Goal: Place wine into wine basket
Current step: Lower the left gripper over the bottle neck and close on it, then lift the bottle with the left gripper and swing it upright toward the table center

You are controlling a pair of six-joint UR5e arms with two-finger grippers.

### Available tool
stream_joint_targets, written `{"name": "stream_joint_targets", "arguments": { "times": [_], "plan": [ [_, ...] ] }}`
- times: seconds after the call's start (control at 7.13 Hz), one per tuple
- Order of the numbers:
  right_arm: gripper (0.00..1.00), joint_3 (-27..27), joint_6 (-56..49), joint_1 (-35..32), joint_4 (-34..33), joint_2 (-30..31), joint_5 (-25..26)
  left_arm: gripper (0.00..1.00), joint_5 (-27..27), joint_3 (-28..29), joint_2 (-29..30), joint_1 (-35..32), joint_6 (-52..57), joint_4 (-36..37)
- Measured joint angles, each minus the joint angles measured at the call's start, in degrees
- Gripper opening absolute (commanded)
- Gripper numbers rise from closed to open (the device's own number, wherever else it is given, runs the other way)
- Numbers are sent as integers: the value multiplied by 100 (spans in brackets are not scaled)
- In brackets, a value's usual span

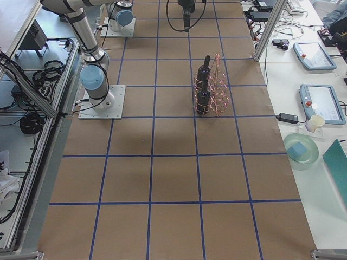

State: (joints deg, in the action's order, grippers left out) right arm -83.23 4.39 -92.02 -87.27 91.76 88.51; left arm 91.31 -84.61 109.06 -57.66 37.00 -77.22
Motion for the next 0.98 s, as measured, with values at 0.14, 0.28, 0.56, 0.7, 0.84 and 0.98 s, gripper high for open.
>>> {"name": "stream_joint_targets", "arguments": {
  "times": [0.14, 0.28, 0.56, 0.7, 0.84, 0.98],
  "plan": [
    [100, 0, 0, 0, 0, 0, 0, 2, -7, 9, 12, 0, -2, -2],
    [100, 0, 0, 0, -1, 0, 0, 0, -27, 12, 18, 0, -12, -3],
    [100, 0, 4, 0, -1, 0, 0, 0, -43, 15, 20, 0, -31, -17],
    [100, 0, 4, 0, -1, 0, 0, 0, -46, 20, 7, -6, -34, -35],
    [100, 0, 7, 0, 1, 0, 0, 0, -59, 32, -68, -56, -48, -59],
    [100, 0, 8, 0, 3, 0, 0, 0, -96, 42, -209, -187, -153, -119]
  ]
}}
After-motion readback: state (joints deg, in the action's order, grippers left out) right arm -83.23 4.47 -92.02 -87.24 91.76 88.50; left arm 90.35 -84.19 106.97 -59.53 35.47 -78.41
